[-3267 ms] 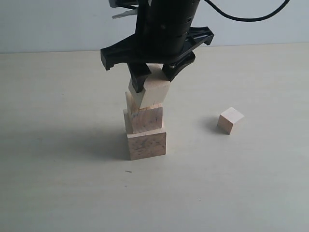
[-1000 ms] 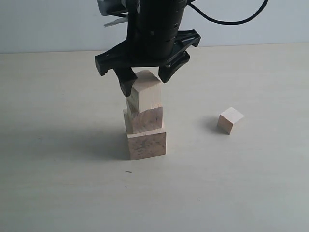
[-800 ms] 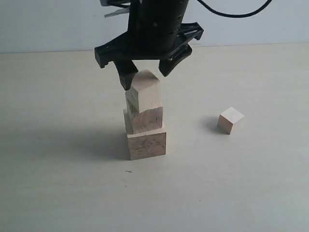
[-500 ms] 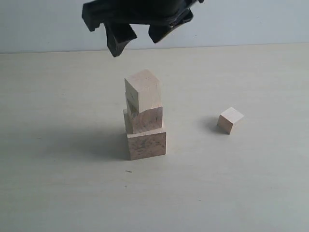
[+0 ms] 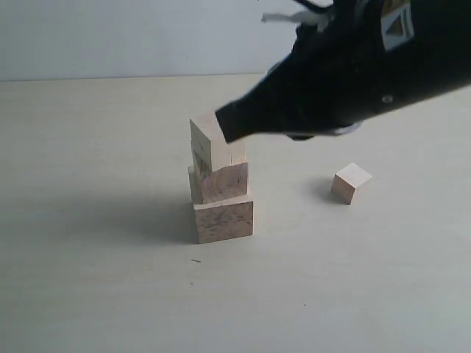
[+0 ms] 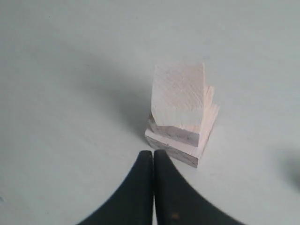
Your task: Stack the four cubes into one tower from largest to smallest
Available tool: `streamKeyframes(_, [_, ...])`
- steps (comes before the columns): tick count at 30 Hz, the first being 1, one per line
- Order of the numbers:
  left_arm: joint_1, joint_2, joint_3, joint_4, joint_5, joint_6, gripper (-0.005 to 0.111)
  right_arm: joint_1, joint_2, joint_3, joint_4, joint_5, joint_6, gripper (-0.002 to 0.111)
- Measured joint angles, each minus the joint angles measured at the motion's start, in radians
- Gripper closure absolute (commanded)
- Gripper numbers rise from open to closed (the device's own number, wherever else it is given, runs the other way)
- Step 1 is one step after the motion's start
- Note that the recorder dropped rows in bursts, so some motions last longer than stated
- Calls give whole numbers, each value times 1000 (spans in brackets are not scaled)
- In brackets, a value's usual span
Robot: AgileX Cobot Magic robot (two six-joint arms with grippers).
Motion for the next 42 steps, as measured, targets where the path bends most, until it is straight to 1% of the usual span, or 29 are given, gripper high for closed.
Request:
streamKeyframes(4, [0,0,0,0,0,0,107,0,20,59,11,-90,-29,108])
streamKeyframes(10, [0,0,0,0,0,0,107,0,92,60,116,-167,-150,108])
streamKeyframes(16, [0,0,0,0,0,0,107,0,157,62,136,-220,-203,108])
streamKeyframes(25, [0,0,0,0,0,0,107,0,211,62,144,-260,-259,108])
streamKeyframes(33, [0,0,0,0,0,0,107,0,216,62,144,-301,-268,108])
streamKeyframes(42, [0,0,0,0,0,0,107,0,259,62,148,-306,-274,108])
